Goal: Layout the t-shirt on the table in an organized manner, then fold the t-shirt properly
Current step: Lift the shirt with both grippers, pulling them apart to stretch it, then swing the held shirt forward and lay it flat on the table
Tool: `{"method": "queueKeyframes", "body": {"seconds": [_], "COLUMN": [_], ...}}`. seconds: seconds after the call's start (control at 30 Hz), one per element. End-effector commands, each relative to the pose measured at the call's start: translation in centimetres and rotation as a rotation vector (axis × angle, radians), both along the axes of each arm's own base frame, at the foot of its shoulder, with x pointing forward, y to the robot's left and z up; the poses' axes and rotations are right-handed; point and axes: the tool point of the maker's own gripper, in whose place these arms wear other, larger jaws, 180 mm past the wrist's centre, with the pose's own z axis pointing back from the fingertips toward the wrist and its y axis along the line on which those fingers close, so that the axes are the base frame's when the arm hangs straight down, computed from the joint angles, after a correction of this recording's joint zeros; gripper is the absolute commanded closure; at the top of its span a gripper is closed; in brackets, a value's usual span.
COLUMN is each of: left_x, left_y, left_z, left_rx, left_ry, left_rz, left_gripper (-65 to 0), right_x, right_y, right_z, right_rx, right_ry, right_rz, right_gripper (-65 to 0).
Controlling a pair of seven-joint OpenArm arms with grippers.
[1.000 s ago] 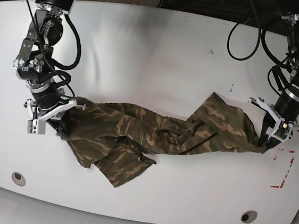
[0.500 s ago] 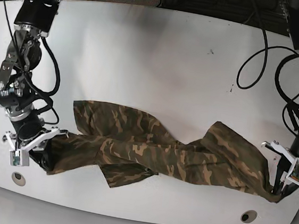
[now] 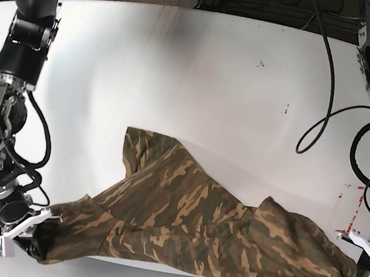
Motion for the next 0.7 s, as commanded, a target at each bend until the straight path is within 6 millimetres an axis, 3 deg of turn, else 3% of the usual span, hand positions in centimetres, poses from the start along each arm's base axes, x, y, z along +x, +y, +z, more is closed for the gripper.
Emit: {"method": "queueKeyframes", "body": {"seconds": [0.0, 0.47, 0.67], "left_x": [-0.3, -0.3, 0.5], "left_y": [0.7, 3.1, 2.3], "left_z": [4.2, 13.4, 16.8], "left_rx": [0.002, -0.055, -0.077], "left_ry": [-0.088, -0.209, -0.251], "left_rz": [0.03, 0.112, 0.081], "left_gripper": [-2.5, -2.5, -2.5], "right_x": [1.3, 5.1, 6.0], "right_y": [-1.0, -2.1, -1.5], "right_z": [5.2, 14.3, 17.4], "right_rx": [0.014, 0.034, 0.015], "right_ry": [-0.109, -0.188, -0.212], "right_rz": [-0.005, -0.002, 0.007], "right_gripper": [0.0, 0.0, 0.0]}}
